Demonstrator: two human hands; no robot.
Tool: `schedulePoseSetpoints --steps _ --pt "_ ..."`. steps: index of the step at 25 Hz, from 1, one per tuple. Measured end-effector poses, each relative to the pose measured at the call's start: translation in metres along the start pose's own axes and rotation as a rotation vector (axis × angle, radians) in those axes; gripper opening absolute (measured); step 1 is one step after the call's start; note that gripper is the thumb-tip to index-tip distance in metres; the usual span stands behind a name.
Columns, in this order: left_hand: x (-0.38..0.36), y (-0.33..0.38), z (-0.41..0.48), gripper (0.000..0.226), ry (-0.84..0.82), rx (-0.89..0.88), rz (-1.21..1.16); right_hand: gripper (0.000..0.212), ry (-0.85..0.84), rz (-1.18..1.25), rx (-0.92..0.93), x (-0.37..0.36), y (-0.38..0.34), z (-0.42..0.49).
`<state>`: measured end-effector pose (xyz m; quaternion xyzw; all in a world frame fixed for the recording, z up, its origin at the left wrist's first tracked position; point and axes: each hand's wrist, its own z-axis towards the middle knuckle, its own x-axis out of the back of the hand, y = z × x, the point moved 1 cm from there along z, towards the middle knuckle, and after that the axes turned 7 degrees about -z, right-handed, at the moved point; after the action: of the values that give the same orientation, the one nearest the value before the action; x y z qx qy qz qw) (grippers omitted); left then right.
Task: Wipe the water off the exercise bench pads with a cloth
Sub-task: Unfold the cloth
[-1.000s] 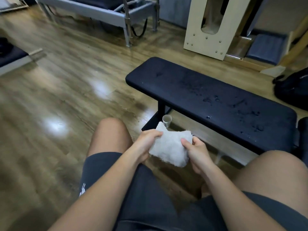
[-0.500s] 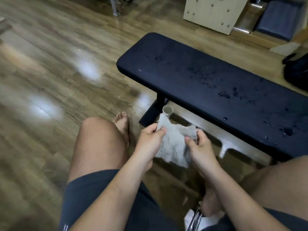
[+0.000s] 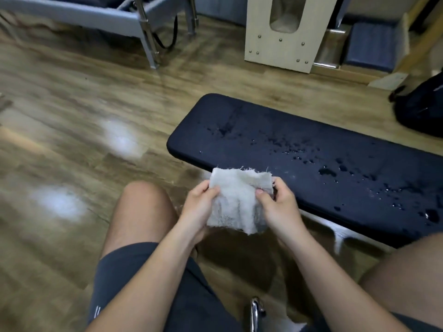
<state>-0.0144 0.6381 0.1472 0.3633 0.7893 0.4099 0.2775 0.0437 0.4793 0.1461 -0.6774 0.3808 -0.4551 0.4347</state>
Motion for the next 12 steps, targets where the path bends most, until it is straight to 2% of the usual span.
schedulePoseSetpoints --steps 5,7,10,12 --pt "0.028 0.007 0.007 0.033 -0.013 -0.045 0.158 0.018 -0.016 -0.090 -0.011 -0.028 -0.005 -0.001" --pt "0.037 0.005 0.002 0.030 -0.004 -0.062 0.195 0.009 -0.040 -0.092 -0.058 -0.035 -0.002 -0.004" --pt "0.043 -0.005 -0.010 0.019 0.008 -0.028 0.212 0.019 -0.066 -0.096 -0.072 -0.046 0.002 -0.012" --pt "0.041 -0.014 -0.017 0.010 -0.018 -0.043 0.248 0.015 -0.032 -0.150 -0.040 -0.053 0.006 -0.023"
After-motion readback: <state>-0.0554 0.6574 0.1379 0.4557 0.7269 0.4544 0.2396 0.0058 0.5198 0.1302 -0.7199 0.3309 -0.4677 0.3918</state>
